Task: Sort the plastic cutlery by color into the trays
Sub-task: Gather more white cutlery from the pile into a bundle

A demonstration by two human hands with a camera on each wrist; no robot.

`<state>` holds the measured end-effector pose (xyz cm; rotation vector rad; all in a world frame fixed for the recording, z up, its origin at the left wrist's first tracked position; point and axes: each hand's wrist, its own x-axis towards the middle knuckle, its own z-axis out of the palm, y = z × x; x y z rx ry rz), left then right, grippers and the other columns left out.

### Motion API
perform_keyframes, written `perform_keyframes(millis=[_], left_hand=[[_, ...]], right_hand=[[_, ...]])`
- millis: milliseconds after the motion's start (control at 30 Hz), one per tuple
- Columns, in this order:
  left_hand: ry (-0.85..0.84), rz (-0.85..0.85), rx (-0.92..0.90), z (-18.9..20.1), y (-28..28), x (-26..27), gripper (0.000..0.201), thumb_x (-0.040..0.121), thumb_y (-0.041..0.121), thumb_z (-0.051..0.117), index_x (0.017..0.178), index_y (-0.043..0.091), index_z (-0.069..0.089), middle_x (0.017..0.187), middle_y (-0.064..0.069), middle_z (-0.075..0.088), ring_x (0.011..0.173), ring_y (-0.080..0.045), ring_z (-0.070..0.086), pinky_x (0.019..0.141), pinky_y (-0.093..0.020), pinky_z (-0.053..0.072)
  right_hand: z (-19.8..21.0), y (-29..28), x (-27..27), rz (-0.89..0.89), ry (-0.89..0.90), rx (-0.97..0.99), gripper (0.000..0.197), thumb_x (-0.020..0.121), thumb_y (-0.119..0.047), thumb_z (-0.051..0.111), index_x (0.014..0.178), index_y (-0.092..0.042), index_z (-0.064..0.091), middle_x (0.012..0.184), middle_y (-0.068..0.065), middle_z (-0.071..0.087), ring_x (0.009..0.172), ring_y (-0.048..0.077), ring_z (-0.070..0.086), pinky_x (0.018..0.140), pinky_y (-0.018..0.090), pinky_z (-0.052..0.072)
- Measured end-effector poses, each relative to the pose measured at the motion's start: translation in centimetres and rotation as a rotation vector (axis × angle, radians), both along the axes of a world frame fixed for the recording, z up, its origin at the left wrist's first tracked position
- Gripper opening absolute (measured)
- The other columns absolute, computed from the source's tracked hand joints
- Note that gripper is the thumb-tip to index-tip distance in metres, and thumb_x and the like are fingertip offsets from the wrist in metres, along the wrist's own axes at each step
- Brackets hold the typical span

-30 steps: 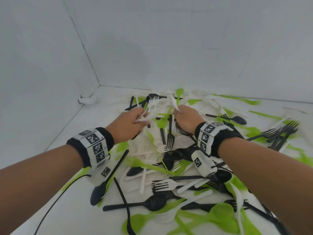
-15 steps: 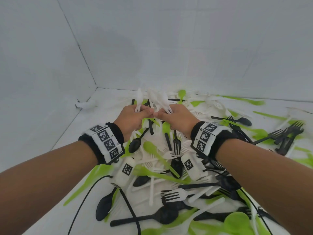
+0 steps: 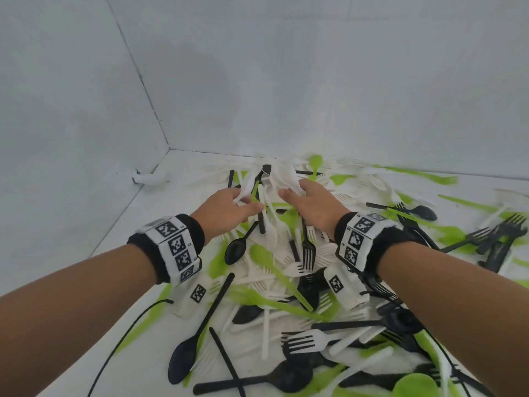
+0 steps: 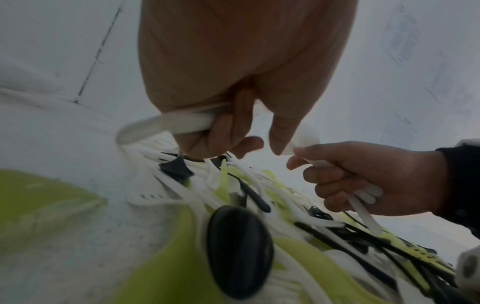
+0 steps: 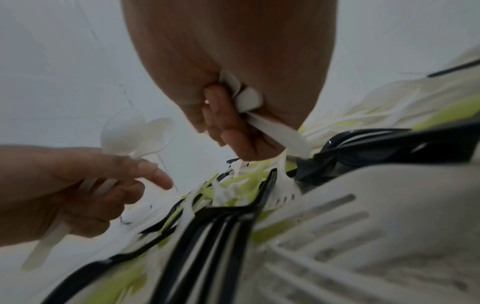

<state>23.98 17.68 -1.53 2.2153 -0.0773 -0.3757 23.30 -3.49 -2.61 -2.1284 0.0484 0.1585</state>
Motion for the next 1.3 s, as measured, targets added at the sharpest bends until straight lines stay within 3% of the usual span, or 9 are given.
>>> perform_keyframes(millis=[133, 267, 400, 500, 633, 767, 1033, 1167, 1300], left_hand=[[-0.095, -0.065, 0.173, -0.4, 0.3, 1.5, 0.029, 0.100, 0.033, 0.060, 0.078, 0.013, 0.056, 0.076, 0.003, 0.050, 0.069, -0.016, 0.050, 0.063, -0.029, 0.037], [-0.215, -0.139, 0.348, -1.2, 1.2, 4.8, 0.028, 0.102, 0.022, 0.052, 0.075, 0.016, 0.044, 0.074, 0.000, 0.050, 0.070, -0.023, 0.050, 0.058, -0.032, 0.033], [-0.372, -0.137, 0.582, -1.3, 3.0, 9.2, 0.011, 0.099, 0.019, 0.045, 0.091, 0.016, 0.052, 0.091, -0.004, 0.055, 0.091, -0.030, 0.057, 0.074, -0.034, 0.039], [-0.300, -0.133, 0.716, -1.5, 4.2, 11.6, 0.024, 0.099, 0.023, 0.046, 0.116, 0.011, 0.060, 0.116, -0.010, 0.061, 0.104, -0.031, 0.058, 0.089, -0.040, 0.047], [-0.313, -0.172, 0.685, -3.0, 5.0, 11.8, 0.003, 0.095, 0.023, 0.054, 0.093, 0.020, 0.053, 0.100, -0.004, 0.065, 0.087, -0.027, 0.058, 0.074, -0.034, 0.045], [-0.319, -0.177, 0.474, -3.2, 5.6, 10.9, 0.012, 0.089, 0.018, 0.061, 0.087, 0.019, 0.049, 0.083, 0.001, 0.059, 0.077, -0.024, 0.056, 0.063, -0.032, 0.039], [-0.276, -0.204, 0.431, -0.9, 5.8, 12.5, 0.045, 0.091, 0.037, 0.069, 0.069, 0.014, 0.037, 0.066, -0.002, 0.042, 0.060, -0.018, 0.040, 0.059, -0.033, 0.031], [-0.407, -0.067, 0.464, -0.9, 5.6, 14.6, 0.035, 0.096, 0.030, 0.059, 0.075, 0.014, 0.037, 0.072, -0.002, 0.044, 0.067, -0.022, 0.044, 0.059, -0.035, 0.030], [-0.341, -0.178, 0.685, -2.4, 5.8, 17.1, 0.014, 0.101, 0.023, 0.046, 0.103, 0.014, 0.057, 0.111, -0.011, 0.063, 0.097, -0.030, 0.059, 0.078, -0.037, 0.043]], right_hand=[[-0.6, -0.1, 1.2, -0.167, 0.093, 0.094, 0.017, 0.099, -0.025, 0.049, 0.090, -0.013, 0.057, 0.076, 0.004, 0.049, 0.062, 0.019, 0.045, 0.059, 0.032, 0.039], [-1.3, -0.7, 2.5, -0.201, 0.103, 0.068, 0.021, 0.101, -0.021, 0.045, 0.099, -0.007, 0.061, 0.080, 0.006, 0.054, 0.064, 0.020, 0.048, 0.061, 0.032, 0.042], [-1.7, -0.9, 3.7, -0.188, 0.053, -0.052, 0.025, 0.103, -0.023, 0.046, 0.100, -0.001, 0.057, 0.080, 0.006, 0.055, 0.072, 0.025, 0.052, 0.060, 0.032, 0.036], [-1.9, -0.5, 4.6, -0.184, 0.034, -0.113, 0.029, 0.104, -0.026, 0.044, 0.109, -0.002, 0.057, 0.099, 0.014, 0.064, 0.091, 0.032, 0.059, 0.071, 0.034, 0.040], [-1.9, 0.2, 5.7, -0.176, 0.017, -0.155, 0.024, 0.106, -0.032, 0.043, 0.112, -0.010, 0.053, 0.100, 0.003, 0.057, 0.094, 0.023, 0.054, 0.077, 0.031, 0.039], [-2.1, 0.2, 7.0, -0.205, -0.022, -0.172, 0.022, 0.105, -0.031, 0.045, 0.091, -0.014, 0.046, 0.082, 0.001, 0.054, 0.069, 0.018, 0.051, 0.057, 0.029, 0.035], [-2.5, -0.9, 7.8, -0.285, -0.053, -0.107, 0.022, 0.103, -0.030, 0.046, 0.096, -0.010, 0.053, 0.085, 0.005, 0.061, 0.077, 0.026, 0.059, 0.071, 0.039, 0.049], [-2.6, -1.2, 7.6, -0.268, -0.063, -0.086, 0.024, 0.103, -0.030, 0.046, 0.089, -0.012, 0.049, 0.079, 0.002, 0.056, 0.070, 0.020, 0.053, 0.061, 0.033, 0.042], [-2.3, -0.4, 7.6, -0.213, -0.080, -0.069, 0.026, 0.104, -0.033, 0.047, 0.090, -0.011, 0.051, 0.078, 0.000, 0.056, 0.066, 0.016, 0.051, 0.056, 0.028, 0.038]])
